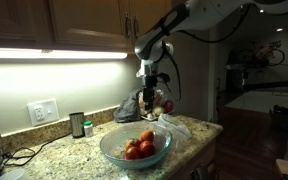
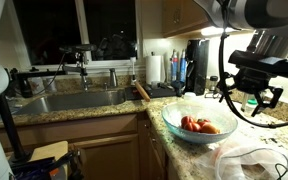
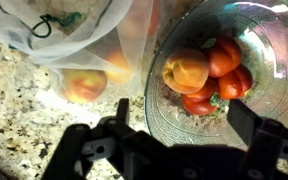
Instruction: Move a peach from the bag to the bowl
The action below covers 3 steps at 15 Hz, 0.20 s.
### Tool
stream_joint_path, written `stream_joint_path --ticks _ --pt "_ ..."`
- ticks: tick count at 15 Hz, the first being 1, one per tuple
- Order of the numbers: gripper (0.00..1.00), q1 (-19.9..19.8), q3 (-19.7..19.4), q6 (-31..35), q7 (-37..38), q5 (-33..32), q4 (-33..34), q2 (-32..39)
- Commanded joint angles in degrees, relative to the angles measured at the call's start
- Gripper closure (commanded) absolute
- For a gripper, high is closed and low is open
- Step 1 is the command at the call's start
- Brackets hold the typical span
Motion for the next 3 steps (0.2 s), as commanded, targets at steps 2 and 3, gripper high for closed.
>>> stream_joint_path --ticks 2,3 --pt "0.00 -0.1 0.1 0.0 0.2 -0.1 0.0 0.1" --pt "0.00 -0.1 0.1 0.0 0.2 -0.1 -0.1 0.1"
